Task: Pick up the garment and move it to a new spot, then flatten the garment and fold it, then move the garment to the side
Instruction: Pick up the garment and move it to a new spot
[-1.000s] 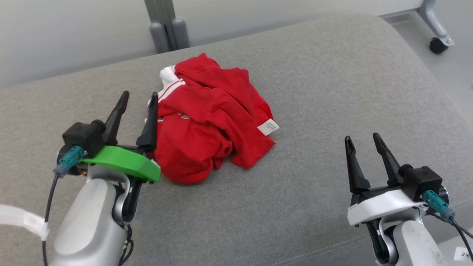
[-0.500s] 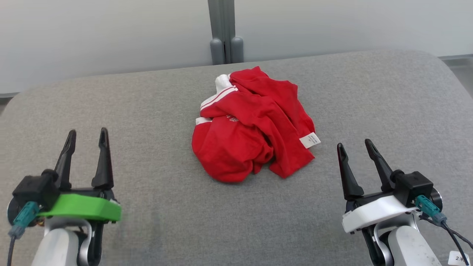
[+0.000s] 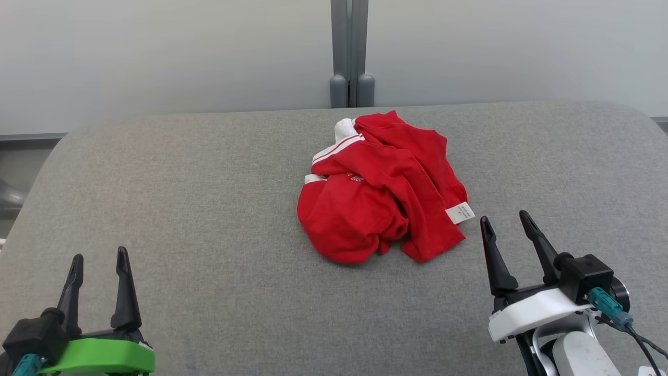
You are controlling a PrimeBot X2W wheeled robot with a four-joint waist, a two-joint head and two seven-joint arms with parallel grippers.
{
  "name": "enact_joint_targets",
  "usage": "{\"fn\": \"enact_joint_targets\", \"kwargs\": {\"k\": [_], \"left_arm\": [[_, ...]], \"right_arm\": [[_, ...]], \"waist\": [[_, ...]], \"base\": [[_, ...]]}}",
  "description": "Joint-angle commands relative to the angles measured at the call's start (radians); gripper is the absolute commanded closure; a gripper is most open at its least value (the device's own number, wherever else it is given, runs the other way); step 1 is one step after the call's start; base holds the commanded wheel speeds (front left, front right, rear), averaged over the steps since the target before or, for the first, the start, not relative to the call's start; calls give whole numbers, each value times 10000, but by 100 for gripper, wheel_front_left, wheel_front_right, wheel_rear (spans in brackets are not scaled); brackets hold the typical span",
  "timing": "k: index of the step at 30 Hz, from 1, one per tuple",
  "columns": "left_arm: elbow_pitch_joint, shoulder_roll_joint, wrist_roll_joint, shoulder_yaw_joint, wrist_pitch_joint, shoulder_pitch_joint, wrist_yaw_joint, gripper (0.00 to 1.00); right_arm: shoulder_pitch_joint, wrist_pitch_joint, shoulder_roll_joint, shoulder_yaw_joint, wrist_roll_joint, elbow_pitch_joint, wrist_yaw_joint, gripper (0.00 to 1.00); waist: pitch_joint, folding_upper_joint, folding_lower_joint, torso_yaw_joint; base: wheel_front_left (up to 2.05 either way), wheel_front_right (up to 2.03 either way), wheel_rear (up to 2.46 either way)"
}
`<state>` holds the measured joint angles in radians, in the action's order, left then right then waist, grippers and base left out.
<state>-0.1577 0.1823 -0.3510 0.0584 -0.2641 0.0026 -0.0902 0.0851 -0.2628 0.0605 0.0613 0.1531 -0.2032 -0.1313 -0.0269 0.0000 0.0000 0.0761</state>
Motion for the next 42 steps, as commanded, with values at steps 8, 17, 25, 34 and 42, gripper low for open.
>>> {"fn": "enact_joint_targets", "kwargs": {"k": [8, 17, 25, 34, 42], "left_arm": [[-120, -331, 492, -46, -7, 345, -238, 0], [-347, -551, 776, -139, -7, 221, -346, 0], [-436, -613, 828, -95, -7, 142, -403, 0], [-469, -661, 872, -57, -7, 151, -401, 0], [-509, -736, 870, -51, -7, 32, -408, 0]], "right_arm": [[-340, -31, 83, -34, -146, -26, 10, 0], [-407, -31, 37, -124, -180, -62, 10, 0], [-357, -31, 26, -112, -187, -77, 10, 0], [-346, -31, 15, -121, -208, -106, 10, 0], [-296, -31, 43, -91, -207, -109, 10, 0]], "waist": [[-69, 0, 0, 56], [-29, 0, 0, -76], [0, 0, 0, -171], [21, 0, 0, -212], [87, 0, 0, -272]], "base": [[0, 0, 0], [0, 0, 0], [0, 0, 0], [0, 0, 0], [0, 0, 0]]}}
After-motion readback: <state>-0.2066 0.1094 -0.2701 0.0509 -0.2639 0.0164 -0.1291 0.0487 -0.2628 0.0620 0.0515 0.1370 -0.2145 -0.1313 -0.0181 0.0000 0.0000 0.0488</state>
